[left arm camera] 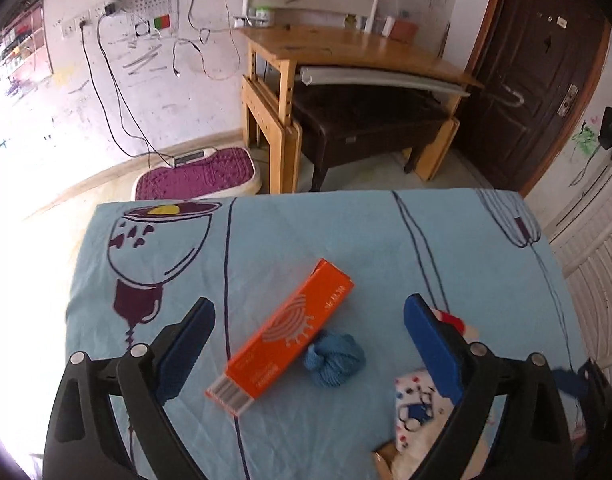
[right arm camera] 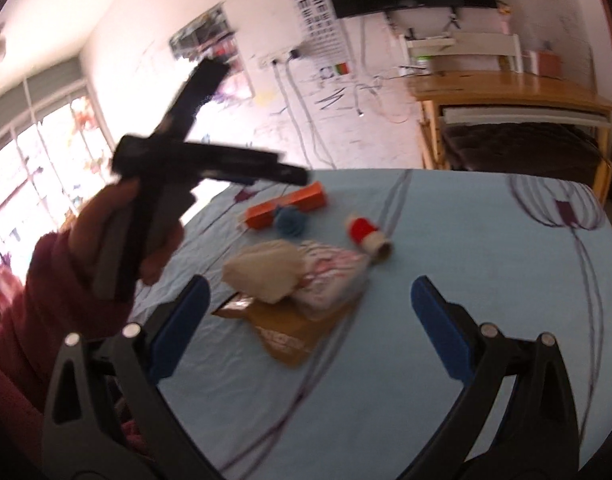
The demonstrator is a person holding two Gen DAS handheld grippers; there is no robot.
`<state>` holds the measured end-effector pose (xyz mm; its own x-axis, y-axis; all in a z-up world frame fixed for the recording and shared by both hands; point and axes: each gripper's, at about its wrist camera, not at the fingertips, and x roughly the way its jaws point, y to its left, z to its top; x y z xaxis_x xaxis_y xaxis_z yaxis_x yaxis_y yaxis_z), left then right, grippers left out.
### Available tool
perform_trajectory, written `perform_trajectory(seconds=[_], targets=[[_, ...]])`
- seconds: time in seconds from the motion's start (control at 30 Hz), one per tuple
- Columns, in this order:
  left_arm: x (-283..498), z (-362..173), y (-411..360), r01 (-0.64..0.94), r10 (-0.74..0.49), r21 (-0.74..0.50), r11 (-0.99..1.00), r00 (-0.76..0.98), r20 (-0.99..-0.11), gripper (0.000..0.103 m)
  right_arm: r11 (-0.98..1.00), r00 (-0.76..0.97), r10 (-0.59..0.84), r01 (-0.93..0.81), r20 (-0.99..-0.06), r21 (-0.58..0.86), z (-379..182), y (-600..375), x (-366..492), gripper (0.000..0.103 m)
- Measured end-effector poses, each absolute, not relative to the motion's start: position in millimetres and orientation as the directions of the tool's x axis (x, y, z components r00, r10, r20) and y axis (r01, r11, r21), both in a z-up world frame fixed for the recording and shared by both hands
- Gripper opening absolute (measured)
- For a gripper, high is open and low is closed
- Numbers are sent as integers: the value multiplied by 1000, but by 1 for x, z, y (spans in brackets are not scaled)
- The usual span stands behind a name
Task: Collect trash
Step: 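Grasp the second orange box with the left tool while the right tool grasps the white cloth bundle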
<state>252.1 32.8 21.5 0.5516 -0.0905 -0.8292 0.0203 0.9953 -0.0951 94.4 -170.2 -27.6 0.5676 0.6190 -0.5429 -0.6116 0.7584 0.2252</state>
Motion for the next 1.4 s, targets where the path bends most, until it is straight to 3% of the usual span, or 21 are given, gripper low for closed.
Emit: perform_trajectory(seconds=[0.43,0.5,0.6,0.77,0.83,0.87,1.07,1.2,1.4], targets=[[259,-6,42,26,-101,-103,994,528,-843,90,786,560,515,-611,-649,96,-24,-104,107,97],[259,-9,43,15,-78,-83,996,528,-846,90,798,556,488,-596,-673,86,-26,-99,115,90],[258,-12,44,5,-60,-67,998,527,-848,75,812,563,436,-582,-702,38,-32,-92,120,67],[256,-15,49,9,-93,-105,994,529,-844,57,821,565,418,-571,-712,29,-38,-89,126,60],[256,-14,51,1,-95,-112,994,534,-840,40,820,564,422,-572,-710,33,-39,-89,128,60],[256,-13,51,-4,-98,-119,993,535,-839,37,824,571,421,-566,-704,34,-38,-91,128,59],[258,-13,61,-41,-135,-184,982,527,-839,28,822,584,455,-566,-673,64,-30,-102,126,58],[258,-14,66,-47,-190,-248,968,510,-839,28,808,555,478,-582,-681,92,-31,-105,130,58],[257,-13,62,-55,-144,-201,978,517,-844,24,810,564,496,-574,-660,118,-27,-114,128,58]])
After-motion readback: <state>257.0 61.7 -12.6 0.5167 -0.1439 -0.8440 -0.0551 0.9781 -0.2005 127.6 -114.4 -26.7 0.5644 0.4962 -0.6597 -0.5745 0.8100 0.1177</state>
